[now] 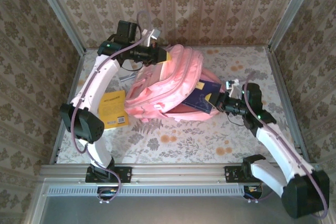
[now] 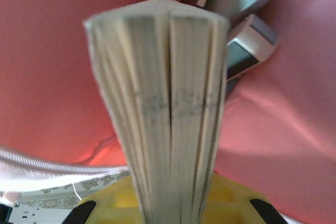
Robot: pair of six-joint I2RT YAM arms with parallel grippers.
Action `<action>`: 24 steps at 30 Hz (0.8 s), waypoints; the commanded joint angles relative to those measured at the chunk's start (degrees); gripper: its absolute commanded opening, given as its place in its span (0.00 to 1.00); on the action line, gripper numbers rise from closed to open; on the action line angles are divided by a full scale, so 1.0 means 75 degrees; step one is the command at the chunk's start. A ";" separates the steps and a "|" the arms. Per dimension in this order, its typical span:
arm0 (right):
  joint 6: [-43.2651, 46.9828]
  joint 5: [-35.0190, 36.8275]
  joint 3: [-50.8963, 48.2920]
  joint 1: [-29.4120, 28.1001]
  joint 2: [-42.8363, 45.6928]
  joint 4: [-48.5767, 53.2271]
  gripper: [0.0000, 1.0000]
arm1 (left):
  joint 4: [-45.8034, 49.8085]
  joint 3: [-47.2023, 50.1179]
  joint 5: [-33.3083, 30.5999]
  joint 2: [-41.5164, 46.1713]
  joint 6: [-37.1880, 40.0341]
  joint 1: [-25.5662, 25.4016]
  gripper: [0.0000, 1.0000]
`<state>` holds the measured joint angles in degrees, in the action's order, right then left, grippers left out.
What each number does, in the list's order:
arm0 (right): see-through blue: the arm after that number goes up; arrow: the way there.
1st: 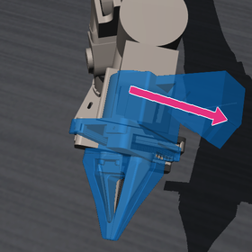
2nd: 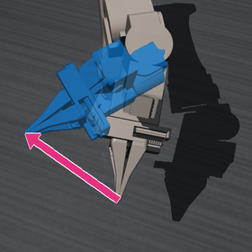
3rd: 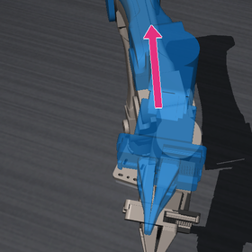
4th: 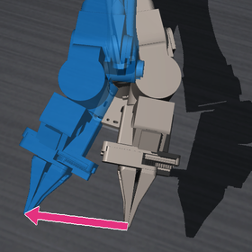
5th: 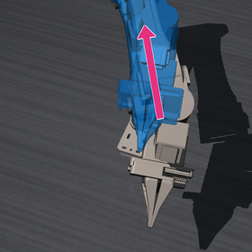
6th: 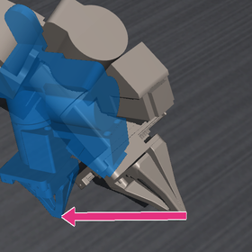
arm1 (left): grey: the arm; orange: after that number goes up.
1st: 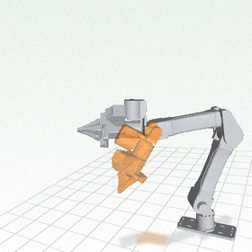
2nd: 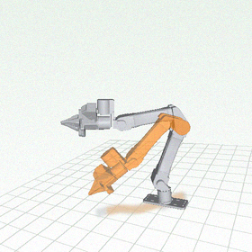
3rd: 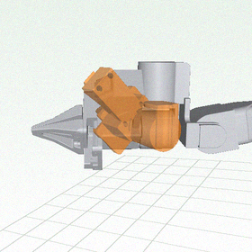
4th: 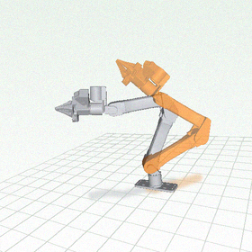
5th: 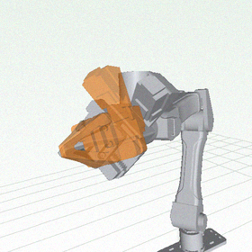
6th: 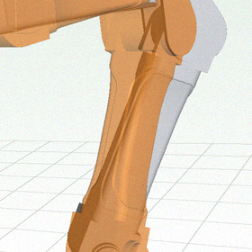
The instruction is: Pack the student bag
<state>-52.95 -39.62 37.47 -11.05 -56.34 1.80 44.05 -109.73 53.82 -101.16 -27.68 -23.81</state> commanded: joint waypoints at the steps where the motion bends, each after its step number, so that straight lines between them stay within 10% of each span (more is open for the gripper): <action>1: -0.0164 0.0038 0.1042 -0.0369 -0.0816 -0.0975 0.00 | -0.1209 -0.0170 0.1038 0.0657 -0.0062 0.0064 0.00; 16: -0.0660 0.1649 0.5654 -0.2427 -0.5651 0.1890 0.02 | -0.1759 0.0260 0.1396 0.0706 -0.0293 0.0263 0.00; 24: -0.2296 0.1888 0.5735 -0.2845 -0.6956 -0.0545 0.55 | -0.1935 0.0486 0.1409 0.0667 -0.0399 0.0403 0.00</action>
<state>-64.99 -26.09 79.48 -31.27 -105.82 4.93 38.89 -104.51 57.36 -100.99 -30.11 -20.80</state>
